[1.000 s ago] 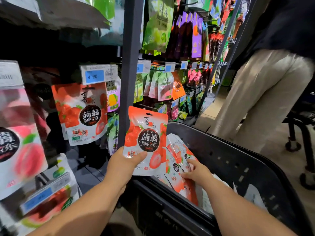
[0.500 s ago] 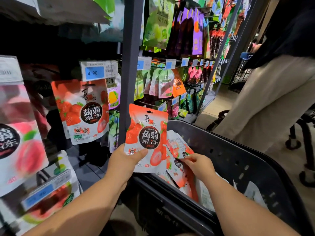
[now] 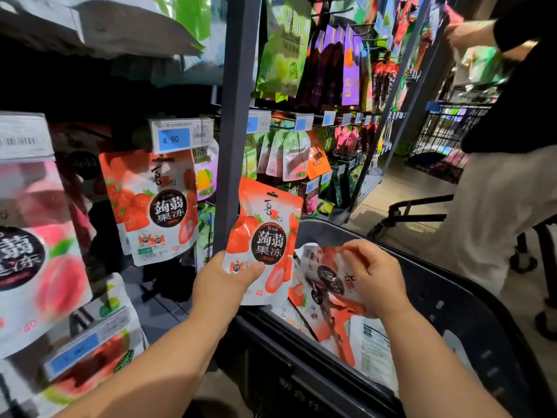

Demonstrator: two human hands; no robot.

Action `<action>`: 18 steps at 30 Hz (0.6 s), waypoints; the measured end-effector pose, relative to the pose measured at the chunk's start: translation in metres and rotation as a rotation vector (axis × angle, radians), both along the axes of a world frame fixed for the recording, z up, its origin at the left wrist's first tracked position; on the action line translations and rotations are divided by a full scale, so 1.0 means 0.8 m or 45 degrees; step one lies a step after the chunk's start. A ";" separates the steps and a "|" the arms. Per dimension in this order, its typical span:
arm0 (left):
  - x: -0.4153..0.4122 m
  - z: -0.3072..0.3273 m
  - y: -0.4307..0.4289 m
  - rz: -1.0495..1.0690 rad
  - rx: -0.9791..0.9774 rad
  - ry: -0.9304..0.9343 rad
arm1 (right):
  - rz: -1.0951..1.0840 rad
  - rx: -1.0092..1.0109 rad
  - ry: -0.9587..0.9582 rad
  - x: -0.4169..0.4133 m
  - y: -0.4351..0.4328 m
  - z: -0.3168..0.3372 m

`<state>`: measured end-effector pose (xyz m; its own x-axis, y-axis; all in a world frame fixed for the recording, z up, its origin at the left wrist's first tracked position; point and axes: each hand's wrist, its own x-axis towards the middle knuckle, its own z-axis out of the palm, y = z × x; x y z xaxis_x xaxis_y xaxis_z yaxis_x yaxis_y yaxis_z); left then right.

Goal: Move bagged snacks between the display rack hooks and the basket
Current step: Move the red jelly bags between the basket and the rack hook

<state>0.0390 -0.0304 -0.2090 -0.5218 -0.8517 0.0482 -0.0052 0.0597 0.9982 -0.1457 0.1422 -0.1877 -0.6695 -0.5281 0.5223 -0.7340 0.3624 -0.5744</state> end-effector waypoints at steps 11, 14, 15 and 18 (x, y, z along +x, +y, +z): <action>0.014 0.025 0.000 0.005 -0.190 -0.045 | 0.059 -0.005 0.141 0.018 0.018 0.080; 0.015 0.032 -0.005 -0.023 -0.155 0.003 | 0.132 0.036 0.200 0.030 0.010 0.124; 0.015 0.035 -0.004 -0.051 -0.127 0.015 | 0.161 0.053 0.187 0.034 0.006 0.136; 0.020 0.045 0.004 -0.178 -0.042 0.073 | 0.210 0.148 0.216 0.045 -0.011 0.164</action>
<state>0.0551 -0.0274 -0.1731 -0.6306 -0.7685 0.1083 0.0623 0.0889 0.9941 -0.1096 0.1331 -0.0563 -0.4773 -0.6859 0.5493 -0.8709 0.2858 -0.3999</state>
